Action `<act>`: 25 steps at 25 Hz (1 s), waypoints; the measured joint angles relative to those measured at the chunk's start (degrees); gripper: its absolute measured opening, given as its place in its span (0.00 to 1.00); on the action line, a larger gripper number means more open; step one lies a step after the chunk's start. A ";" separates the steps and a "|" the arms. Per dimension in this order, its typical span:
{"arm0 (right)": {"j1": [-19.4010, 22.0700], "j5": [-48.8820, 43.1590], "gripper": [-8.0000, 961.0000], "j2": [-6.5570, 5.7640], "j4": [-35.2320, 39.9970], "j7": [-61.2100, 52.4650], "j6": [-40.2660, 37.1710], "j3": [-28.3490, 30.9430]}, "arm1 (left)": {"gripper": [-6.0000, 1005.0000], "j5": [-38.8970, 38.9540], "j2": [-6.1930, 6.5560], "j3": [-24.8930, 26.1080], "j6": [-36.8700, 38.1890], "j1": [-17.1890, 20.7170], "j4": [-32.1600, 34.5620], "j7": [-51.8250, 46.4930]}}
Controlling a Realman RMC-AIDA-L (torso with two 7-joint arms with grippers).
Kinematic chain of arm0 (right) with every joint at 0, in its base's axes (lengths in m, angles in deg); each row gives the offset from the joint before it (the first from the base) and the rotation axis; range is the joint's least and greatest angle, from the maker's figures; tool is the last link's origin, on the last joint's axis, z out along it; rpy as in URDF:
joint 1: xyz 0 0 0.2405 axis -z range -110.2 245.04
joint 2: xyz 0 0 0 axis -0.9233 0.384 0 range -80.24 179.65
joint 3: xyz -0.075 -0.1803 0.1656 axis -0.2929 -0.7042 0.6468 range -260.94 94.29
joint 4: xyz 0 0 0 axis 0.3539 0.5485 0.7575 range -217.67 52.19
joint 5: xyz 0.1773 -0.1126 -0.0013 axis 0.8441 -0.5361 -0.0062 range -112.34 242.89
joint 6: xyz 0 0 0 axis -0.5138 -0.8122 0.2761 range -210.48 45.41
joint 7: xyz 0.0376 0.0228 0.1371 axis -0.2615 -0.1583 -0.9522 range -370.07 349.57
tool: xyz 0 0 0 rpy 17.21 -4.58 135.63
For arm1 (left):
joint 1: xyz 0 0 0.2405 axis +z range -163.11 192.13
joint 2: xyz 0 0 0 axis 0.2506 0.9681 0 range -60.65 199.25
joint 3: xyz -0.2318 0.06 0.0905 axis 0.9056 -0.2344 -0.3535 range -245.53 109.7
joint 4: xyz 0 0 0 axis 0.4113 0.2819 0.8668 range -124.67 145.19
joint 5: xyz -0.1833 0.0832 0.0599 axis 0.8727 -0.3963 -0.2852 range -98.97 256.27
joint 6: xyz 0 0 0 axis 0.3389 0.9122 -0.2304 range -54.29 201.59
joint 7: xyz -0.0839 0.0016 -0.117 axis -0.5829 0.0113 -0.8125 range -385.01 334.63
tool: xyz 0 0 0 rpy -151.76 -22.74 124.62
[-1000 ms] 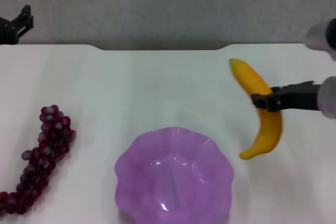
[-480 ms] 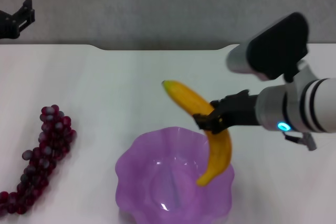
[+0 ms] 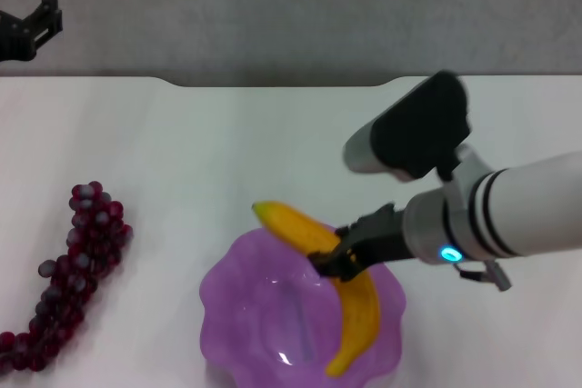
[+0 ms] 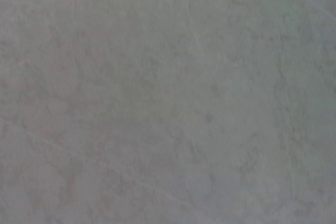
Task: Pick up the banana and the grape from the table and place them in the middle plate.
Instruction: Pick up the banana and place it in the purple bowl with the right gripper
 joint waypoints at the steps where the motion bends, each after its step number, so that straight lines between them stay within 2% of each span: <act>1: -0.81 1.12 0.52 0.04 -1.74 0.59 -0.49 -0.36 | 0.86 0.00 0.00 -0.01 0.02 -0.12 0.00 0.01; 8: -4.39 6.48 0.52 -0.01 -9.11 3.11 -3.33 -2.16 | 0.86 -0.03 -0.09 -0.13 0.09 -0.50 -0.01 0.03; 25: -5.97 8.83 0.52 0.10 -11.92 5.72 -3.28 -2.99 | 0.86 -0.09 -0.09 -0.13 0.09 -0.53 0.00 0.17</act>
